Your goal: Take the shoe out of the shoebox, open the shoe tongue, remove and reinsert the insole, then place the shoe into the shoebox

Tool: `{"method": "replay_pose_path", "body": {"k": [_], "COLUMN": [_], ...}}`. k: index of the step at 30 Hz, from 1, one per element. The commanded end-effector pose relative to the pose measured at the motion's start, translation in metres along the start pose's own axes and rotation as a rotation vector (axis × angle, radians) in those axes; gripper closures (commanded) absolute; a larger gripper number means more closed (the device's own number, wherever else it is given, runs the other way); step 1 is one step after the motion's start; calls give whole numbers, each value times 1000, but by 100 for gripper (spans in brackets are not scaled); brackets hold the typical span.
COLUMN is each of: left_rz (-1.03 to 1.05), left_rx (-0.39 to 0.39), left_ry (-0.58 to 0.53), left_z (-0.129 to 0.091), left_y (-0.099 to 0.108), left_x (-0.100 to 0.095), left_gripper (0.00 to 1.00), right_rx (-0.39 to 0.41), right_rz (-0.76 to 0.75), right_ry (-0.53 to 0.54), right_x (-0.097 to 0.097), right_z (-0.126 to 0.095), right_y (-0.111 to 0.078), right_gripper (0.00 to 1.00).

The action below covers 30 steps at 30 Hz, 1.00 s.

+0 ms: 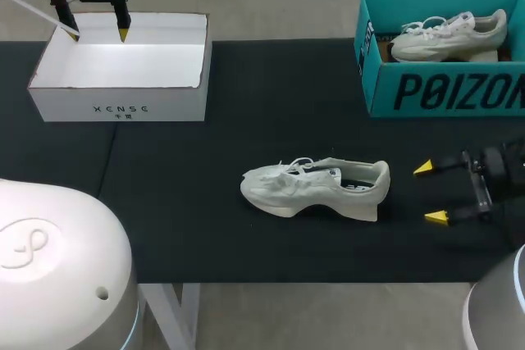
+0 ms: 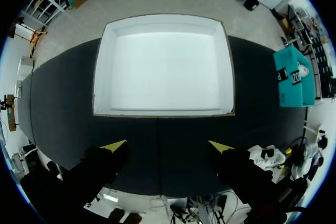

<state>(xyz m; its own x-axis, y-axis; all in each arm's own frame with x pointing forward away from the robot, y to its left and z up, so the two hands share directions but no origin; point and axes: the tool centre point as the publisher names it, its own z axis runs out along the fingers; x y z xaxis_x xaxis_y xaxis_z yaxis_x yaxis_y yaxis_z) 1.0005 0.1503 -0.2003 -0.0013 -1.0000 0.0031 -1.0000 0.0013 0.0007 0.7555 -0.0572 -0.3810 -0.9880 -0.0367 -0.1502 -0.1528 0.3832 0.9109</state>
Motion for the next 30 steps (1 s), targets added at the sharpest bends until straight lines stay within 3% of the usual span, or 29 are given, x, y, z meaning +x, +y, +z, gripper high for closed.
{"method": "replay_pose_path", "body": {"k": [1, 20, 30], "left_rz": [-1, -1, -1], "left_rx": [-1, -1, -1], "left_ry": [-1, -1, -1], "left_z": [0, 0, 0], "left_y": [0, 0, 0], "left_x": [0, 0, 0], "left_gripper": [0, 0, 0], "right_rx": [-5, -46, -60], "right_rz": [-1, 3, 12], "right_ry": [6, 25, 30], "right_x": [-8, -32, -40], "right_z": [12, 60, 72], "right_y": [-4, -10, -14], "right_gripper": [0, 0, 0]}}
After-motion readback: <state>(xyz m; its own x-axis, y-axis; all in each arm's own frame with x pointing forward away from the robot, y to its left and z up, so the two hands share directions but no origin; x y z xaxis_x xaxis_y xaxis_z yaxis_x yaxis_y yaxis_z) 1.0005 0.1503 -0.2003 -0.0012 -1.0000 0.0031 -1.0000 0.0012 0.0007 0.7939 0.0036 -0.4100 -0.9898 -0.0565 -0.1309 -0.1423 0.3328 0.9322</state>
